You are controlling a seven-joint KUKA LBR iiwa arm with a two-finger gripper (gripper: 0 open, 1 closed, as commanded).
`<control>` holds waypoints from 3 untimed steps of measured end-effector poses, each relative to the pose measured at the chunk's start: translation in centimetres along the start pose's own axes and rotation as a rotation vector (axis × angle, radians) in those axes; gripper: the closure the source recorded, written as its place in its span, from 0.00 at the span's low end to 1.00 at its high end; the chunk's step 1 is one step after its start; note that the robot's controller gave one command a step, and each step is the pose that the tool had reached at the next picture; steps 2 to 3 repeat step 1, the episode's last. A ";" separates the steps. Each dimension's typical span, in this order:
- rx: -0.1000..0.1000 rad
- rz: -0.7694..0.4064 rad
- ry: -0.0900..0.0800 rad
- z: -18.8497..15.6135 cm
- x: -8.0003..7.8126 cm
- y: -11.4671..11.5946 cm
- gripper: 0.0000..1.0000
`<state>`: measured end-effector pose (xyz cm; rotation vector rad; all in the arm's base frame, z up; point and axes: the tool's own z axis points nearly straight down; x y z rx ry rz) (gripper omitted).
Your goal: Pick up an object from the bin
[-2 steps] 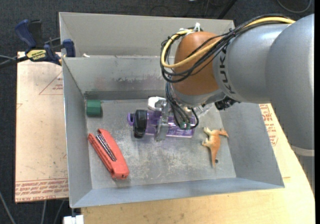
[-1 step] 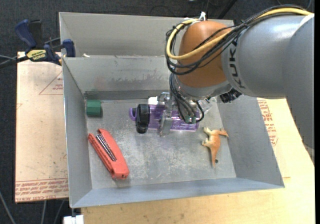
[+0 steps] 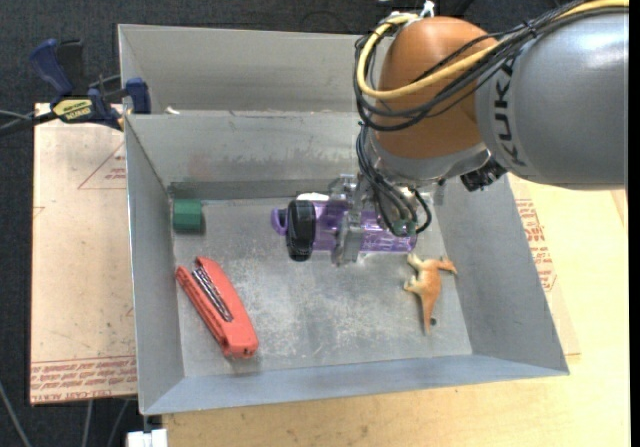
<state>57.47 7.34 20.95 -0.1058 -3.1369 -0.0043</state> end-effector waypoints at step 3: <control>0.000 -0.007 -0.001 -1.5 0.1 -0.3 1.00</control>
Offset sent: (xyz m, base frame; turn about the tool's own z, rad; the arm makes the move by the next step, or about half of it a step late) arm 0.0374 -0.0169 -0.0430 -0.3398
